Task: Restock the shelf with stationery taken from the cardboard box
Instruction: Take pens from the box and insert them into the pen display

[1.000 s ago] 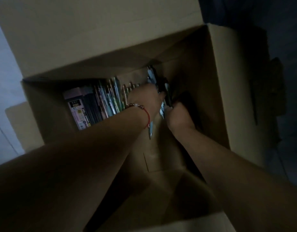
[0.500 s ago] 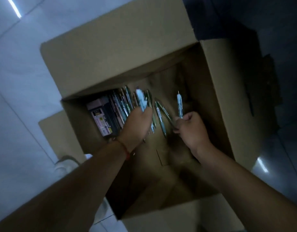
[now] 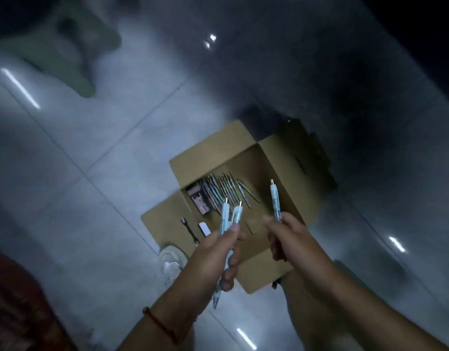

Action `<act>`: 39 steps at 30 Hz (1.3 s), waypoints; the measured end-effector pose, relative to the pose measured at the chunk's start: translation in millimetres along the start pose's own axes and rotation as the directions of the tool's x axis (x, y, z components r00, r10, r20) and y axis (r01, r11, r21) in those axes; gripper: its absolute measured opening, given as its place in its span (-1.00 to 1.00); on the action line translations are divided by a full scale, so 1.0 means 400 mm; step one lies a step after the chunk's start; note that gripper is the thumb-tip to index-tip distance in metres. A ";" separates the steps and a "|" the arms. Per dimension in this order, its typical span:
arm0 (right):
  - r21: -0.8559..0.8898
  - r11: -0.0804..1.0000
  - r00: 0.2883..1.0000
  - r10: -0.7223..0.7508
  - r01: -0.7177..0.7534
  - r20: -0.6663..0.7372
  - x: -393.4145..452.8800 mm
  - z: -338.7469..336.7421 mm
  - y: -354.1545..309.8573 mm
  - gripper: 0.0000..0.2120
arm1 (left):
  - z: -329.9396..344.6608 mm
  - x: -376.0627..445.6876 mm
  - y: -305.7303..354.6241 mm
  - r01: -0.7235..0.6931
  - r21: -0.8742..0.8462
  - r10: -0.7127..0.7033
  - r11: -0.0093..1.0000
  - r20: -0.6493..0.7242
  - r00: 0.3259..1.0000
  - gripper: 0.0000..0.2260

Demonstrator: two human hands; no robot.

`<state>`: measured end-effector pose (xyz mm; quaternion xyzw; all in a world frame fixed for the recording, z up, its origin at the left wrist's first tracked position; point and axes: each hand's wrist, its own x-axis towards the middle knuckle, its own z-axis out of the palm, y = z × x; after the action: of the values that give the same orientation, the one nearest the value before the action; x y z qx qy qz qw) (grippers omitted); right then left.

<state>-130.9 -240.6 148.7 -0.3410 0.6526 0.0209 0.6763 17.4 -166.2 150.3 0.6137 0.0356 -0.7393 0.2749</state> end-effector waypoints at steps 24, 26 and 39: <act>-0.133 0.644 0.636 -0.661 0.753 0.399 -1.207 0.292 -0.374 -0.80 | -0.131 -1.430 0.010 -0.397 0.890 0.882 0.224 -0.012 0.470 -0.76; -0.156 0.610 0.592 -0.624 0.777 0.510 -1.239 0.323 -0.365 -0.79 | -0.133 -1.475 -0.065 -0.311 0.897 0.884 0.316 -0.160 0.439 -0.76; 0.038 -0.054 -0.045 -0.125 0.998 0.991 -1.527 0.723 -0.126 -0.79 | -0.180 -1.747 -0.727 0.024 0.617 0.617 0.786 -0.787 0.012 -0.75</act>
<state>54.0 116.6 694.1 -0.8420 -0.1819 0.1011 0.4977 17.2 361.2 697.6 0.9779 -0.1065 -0.0334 0.1768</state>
